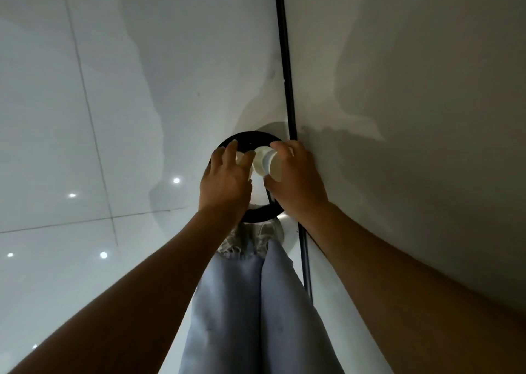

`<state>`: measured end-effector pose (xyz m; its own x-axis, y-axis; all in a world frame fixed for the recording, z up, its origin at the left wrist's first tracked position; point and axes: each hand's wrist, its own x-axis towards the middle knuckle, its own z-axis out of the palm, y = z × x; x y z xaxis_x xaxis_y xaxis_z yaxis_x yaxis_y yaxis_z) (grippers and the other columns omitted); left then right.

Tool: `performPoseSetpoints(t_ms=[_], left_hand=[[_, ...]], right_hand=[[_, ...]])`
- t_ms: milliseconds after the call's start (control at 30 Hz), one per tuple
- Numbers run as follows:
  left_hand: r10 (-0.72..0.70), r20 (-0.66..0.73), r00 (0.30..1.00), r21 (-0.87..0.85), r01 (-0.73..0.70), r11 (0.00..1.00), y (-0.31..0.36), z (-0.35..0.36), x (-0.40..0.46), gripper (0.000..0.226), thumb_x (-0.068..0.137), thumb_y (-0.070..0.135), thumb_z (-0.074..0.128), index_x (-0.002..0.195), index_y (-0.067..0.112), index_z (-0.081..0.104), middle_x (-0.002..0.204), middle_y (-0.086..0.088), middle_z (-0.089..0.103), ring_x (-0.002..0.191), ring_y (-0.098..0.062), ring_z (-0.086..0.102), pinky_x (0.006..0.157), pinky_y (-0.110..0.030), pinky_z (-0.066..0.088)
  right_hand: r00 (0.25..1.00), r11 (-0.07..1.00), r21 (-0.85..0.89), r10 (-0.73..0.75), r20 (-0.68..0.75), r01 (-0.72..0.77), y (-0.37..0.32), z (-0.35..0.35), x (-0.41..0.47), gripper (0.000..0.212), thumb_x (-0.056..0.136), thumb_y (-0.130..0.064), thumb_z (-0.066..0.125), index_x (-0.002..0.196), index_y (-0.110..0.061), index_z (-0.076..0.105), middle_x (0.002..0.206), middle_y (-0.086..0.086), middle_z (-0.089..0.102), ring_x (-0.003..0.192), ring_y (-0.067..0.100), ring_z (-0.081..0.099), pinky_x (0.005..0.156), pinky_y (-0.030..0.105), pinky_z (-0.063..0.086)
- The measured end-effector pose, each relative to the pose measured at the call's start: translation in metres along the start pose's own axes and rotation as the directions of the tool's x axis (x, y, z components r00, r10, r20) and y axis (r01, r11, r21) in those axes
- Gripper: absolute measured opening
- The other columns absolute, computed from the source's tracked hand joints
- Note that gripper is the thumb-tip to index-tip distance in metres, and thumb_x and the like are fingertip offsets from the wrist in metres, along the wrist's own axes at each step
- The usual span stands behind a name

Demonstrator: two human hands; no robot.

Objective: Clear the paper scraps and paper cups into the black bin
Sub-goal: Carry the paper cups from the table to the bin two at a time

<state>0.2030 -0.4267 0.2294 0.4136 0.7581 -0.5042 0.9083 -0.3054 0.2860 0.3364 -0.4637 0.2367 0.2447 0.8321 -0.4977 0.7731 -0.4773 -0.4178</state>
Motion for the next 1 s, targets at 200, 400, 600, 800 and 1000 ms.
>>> performPoseSetpoints(t_ms=[200, 400, 600, 800, 1000], left_hand=[[0.003, 0.059, 0.998, 0.036, -0.005, 0.999, -0.014, 0.044, 0.021, 0.063, 0.090, 0.025, 0.063, 0.144, 0.024, 0.032, 0.156, -0.008, 0.017, 0.143, -0.032, 0.014, 0.106, -0.044, 0.037], [0.110, 0.021, 0.994, 0.106, -0.112, 0.988, -0.026, 0.068, 0.032, 0.071, 0.083, 0.027, 0.071, 0.144, 0.017, 0.036, 0.152, -0.015, 0.029, 0.140, -0.037, 0.025, 0.110, -0.046, 0.032], [0.099, -0.005, 0.995, 0.062, -0.099, 0.993, -0.033, 0.088, 0.042, 0.075, 0.087, 0.035, 0.066, 0.149, 0.021, 0.025, 0.156, -0.011, 0.023, 0.145, -0.032, 0.018, 0.117, -0.045, 0.015], [-0.052, 0.004, 0.999, -0.086, 0.052, 0.995, -0.026, 0.068, 0.033, 0.084, 0.085, 0.042, 0.065, 0.150, 0.023, 0.015, 0.159, -0.006, 0.011, 0.146, -0.026, 0.011, 0.118, -0.040, 0.015], [-0.108, -0.031, 0.994, -0.131, 0.103, 0.986, -0.025, -0.016, -0.048, 0.067, 0.092, 0.037, 0.057, 0.148, 0.021, 0.024, 0.156, -0.005, 0.022, 0.144, -0.025, 0.016, 0.118, -0.038, 0.016]], right_hand=[[0.998, 0.996, -0.081, -0.042, 0.046, 0.046, 0.026, 0.041, 0.029, 0.065, 0.084, -0.030, 0.071, 0.140, -0.020, 0.040, 0.147, 0.008, 0.036, 0.131, 0.029, 0.038, 0.094, 0.028, 0.038], [0.992, 0.985, -0.144, -0.078, 0.098, 0.091, 0.035, 0.063, 0.045, 0.067, 0.085, -0.029, 0.071, 0.143, -0.022, 0.037, 0.153, 0.009, 0.029, 0.139, 0.030, 0.029, 0.106, 0.036, 0.039], [0.985, 0.971, -0.199, -0.109, 0.131, 0.134, 0.042, 0.083, 0.052, 0.073, 0.087, -0.030, 0.068, 0.148, -0.024, 0.028, 0.157, 0.007, 0.019, 0.144, 0.028, 0.019, 0.111, 0.038, 0.036], [0.988, 0.976, -0.200, -0.060, 0.143, 0.088, 0.036, 0.067, 0.042, 0.085, 0.086, -0.034, 0.069, 0.152, -0.026, 0.016, 0.158, 0.009, 0.015, 0.145, 0.030, 0.018, 0.113, 0.041, 0.033], [0.985, 0.977, -0.189, -0.071, 0.157, 0.101, -0.013, -0.006, -0.022, 0.073, 0.090, -0.035, 0.064, 0.150, -0.021, 0.025, 0.154, 0.008, 0.025, 0.139, 0.028, 0.029, 0.107, 0.036, 0.036]])
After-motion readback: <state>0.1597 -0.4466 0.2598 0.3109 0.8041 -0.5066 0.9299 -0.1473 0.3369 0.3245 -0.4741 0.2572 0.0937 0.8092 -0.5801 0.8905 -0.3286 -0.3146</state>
